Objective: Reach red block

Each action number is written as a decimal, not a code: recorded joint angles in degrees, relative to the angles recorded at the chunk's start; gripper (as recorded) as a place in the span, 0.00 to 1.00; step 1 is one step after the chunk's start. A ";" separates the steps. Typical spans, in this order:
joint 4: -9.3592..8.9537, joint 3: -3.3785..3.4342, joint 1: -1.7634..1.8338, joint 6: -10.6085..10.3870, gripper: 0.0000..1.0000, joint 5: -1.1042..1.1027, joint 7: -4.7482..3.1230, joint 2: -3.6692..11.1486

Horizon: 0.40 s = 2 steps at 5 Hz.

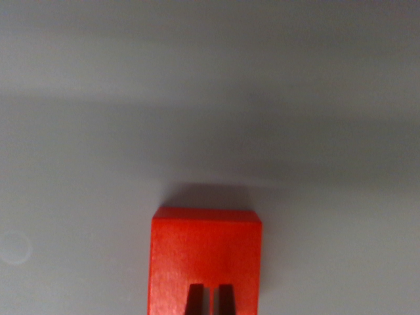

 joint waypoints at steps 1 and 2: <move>0.00 0.00 0.00 0.00 0.00 0.00 0.00 0.00; -0.05 0.00 0.01 -0.85 0.00 -0.09 0.01 0.90</move>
